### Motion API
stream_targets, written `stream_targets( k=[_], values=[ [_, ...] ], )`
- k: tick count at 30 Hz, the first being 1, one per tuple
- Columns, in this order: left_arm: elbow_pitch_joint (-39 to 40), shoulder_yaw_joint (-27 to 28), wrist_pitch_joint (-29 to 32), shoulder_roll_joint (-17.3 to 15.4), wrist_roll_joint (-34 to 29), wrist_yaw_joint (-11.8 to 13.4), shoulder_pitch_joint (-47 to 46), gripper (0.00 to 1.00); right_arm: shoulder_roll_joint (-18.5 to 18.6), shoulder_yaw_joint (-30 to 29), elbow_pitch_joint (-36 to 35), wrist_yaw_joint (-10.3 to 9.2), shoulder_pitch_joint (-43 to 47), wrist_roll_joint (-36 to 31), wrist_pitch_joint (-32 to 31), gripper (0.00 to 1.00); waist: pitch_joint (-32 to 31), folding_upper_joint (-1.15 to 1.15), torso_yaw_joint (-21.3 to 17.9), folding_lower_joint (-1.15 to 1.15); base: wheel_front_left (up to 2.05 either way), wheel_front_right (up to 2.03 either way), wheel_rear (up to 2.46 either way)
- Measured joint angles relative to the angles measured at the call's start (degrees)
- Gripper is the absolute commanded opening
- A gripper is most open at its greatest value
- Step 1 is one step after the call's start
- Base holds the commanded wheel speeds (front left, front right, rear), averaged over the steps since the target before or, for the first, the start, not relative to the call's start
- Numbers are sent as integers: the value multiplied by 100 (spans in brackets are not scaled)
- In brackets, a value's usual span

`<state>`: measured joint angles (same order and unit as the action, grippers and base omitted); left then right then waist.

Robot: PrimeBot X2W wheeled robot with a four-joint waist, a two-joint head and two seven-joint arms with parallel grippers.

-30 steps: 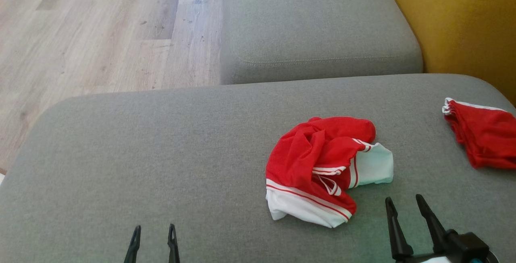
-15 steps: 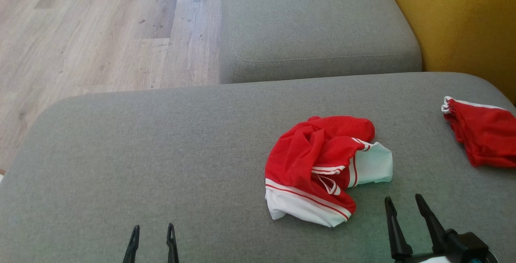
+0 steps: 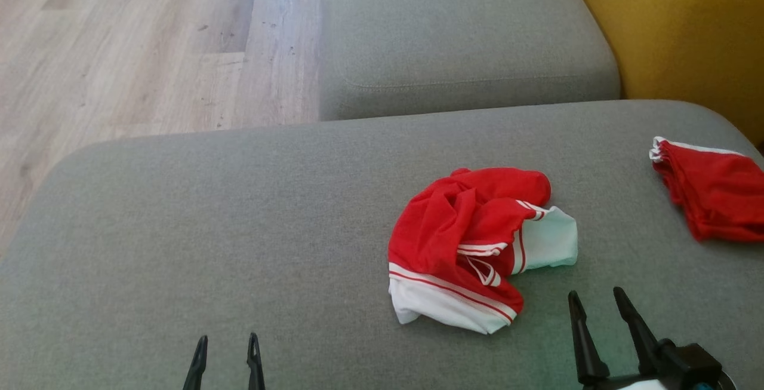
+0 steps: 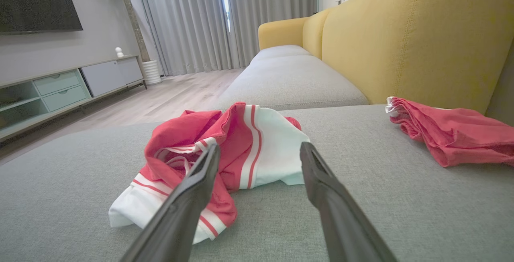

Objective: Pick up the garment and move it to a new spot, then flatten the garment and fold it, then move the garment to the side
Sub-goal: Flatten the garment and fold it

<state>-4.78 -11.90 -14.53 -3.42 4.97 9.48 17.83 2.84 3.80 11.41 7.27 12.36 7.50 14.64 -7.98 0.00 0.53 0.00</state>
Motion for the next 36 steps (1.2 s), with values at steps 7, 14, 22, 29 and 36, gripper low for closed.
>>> stream_targets(
  k=[7,14,22,29,36],
  values=[
    [-101,-269,0,2,58,-177,-193,100,-1,131,2,0,-40,8,0,100,186,0,-197,0,0,0,0],
    [-363,-1243,0,4,9,-566,-1190,100,16,266,-36,0,-284,34,0,100,455,0,-506,1,0,0,0],
    [-964,-2743,-1,14,196,-970,-2529,100,100,427,-44,0,-506,57,0,100,786,0,-1005,1,0,0,0],
    [-1774,-3543,219,23,533,-850,-3418,100,156,491,-47,0,-669,88,0,100,1065,0,-1305,1,0,0,0],
    [-2591,-3889,359,41,788,-367,-4390,100,158,545,-64,0,-884,100,0,100,1335,0,-1500,1,0,0,0]
  ],
)
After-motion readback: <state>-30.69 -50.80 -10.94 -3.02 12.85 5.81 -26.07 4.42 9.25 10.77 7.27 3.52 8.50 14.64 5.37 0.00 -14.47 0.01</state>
